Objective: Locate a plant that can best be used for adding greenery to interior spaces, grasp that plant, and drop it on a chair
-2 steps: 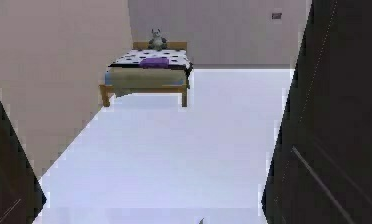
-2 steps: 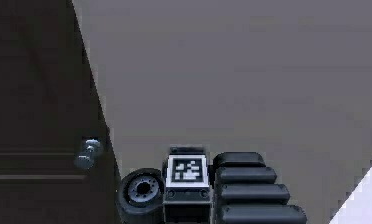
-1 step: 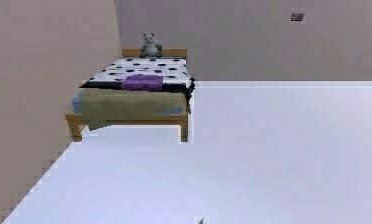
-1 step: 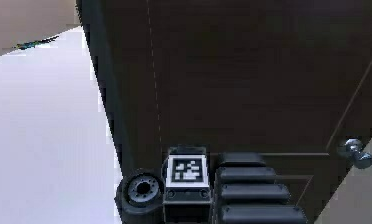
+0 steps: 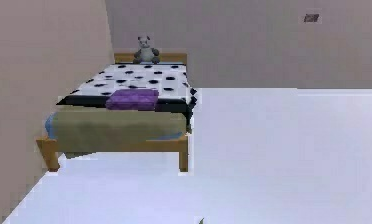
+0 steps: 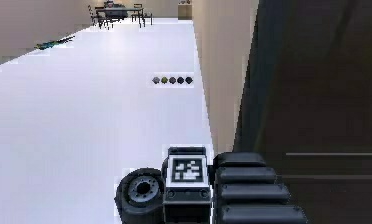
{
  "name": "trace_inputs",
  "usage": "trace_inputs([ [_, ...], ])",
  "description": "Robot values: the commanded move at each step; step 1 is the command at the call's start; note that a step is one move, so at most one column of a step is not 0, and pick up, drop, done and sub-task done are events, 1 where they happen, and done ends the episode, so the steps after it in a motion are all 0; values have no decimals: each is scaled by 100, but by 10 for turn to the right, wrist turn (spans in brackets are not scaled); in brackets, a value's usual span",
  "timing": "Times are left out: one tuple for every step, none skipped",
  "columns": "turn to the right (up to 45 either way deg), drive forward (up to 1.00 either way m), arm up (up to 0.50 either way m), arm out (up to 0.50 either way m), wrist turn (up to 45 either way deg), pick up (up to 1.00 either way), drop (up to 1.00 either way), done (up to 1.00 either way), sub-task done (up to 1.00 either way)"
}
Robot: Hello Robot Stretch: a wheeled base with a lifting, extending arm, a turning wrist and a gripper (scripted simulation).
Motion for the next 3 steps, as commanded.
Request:
trace_inputs([
  [450, 0, 0, 0, 0, 0, 0, 0, 0],
  [150, 0, 0, 0, 0, 0, 0, 0, 0],
  [0, 75, 0, 0, 0, 0, 0, 0, 0],
])
